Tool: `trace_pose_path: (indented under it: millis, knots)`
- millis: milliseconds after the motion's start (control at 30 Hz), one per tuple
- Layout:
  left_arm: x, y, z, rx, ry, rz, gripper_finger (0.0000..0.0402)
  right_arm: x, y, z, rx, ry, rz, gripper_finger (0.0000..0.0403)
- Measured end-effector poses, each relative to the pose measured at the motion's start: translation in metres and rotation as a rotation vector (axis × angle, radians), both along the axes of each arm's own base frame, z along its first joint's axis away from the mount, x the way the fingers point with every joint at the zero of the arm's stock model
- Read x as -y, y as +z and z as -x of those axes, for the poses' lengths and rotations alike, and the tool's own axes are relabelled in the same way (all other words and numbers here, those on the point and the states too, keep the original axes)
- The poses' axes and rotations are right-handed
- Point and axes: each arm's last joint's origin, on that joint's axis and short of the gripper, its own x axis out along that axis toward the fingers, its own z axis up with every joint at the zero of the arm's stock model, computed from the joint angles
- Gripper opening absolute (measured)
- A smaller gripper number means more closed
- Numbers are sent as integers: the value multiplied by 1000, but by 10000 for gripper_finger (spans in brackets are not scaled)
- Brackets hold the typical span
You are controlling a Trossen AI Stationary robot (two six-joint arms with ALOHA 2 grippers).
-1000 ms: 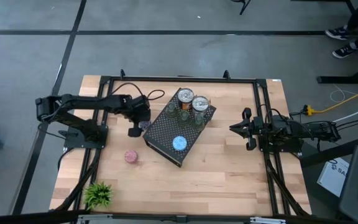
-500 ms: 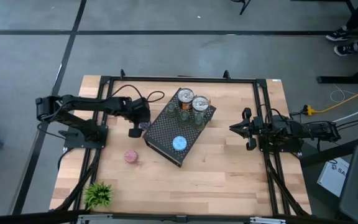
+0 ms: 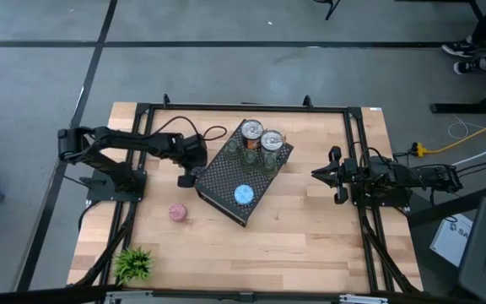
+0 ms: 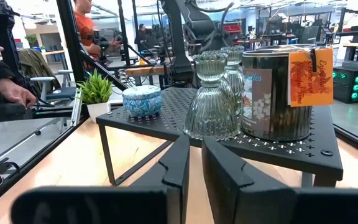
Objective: Pick & Place candle stick holders
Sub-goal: Put the red scented candle on the shelf
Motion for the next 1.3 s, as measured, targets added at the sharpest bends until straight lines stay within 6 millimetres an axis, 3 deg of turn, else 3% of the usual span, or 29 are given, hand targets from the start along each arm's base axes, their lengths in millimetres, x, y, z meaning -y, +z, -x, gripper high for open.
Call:
trace_pose_path:
  millis: [700,1300]
  knots:
    - [0,-2,0,-14,8,-10,312,0,0,0,0,0,0,48]
    - [-1,5,0,-55,34,10,307,0,0,0,0,0,0,48]
